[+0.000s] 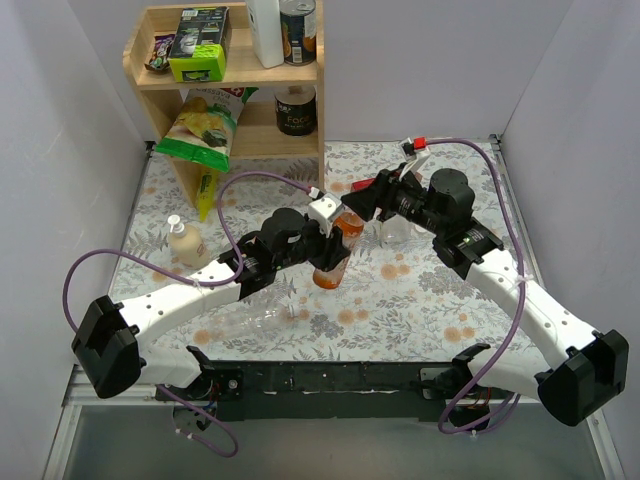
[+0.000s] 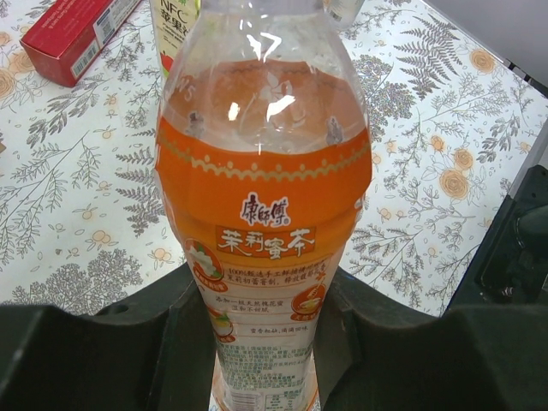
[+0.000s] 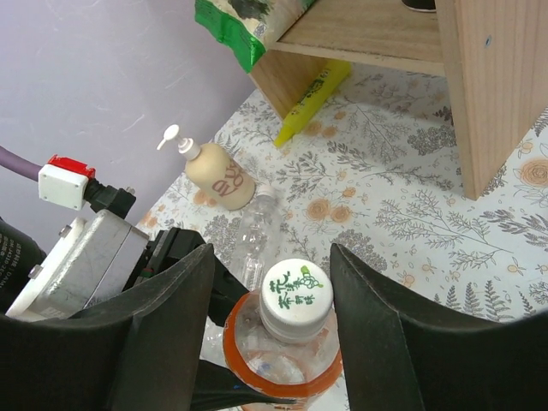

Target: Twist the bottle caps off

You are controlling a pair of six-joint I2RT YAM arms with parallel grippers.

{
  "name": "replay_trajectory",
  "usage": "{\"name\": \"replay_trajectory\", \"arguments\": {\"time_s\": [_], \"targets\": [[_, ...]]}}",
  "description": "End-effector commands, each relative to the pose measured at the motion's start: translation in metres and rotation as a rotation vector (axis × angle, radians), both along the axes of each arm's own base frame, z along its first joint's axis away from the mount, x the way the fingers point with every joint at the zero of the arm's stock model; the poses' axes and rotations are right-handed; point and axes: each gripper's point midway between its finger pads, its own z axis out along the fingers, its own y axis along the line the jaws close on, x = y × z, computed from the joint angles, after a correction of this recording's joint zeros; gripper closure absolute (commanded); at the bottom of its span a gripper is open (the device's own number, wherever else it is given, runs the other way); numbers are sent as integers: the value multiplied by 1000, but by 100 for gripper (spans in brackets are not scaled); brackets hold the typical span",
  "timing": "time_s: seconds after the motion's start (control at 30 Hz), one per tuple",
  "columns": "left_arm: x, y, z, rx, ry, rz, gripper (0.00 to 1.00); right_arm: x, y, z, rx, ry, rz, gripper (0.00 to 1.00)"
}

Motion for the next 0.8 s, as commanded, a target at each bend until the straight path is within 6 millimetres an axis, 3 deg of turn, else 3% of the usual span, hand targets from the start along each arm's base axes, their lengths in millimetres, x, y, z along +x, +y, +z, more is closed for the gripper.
{"name": "replay_trajectory", "arguments": {"time_s": [0.0,0.3,0.4,0.5,0.53,0.77], "targets": [[4,-2,23,-37,-48,10,70,-3,6,27,37,-61,24,37],[3,-1,28,-48,-60,11,70,-1,5,13,6,-42,11,51],[0,-2,29,-52,-66,-7,70,-2,5,10,-3,-45,23,64],[-13,-5,35,-77,-76,-86,70,-8,8,10,-17,-73,75,86],[-16,-8,42,-102,-96,-114,70,-7,5,13,-24,-99,87,98],[-66,-15,68,-218,-118,-434,70,-49,-7,47,13,-277,401,99]]}}
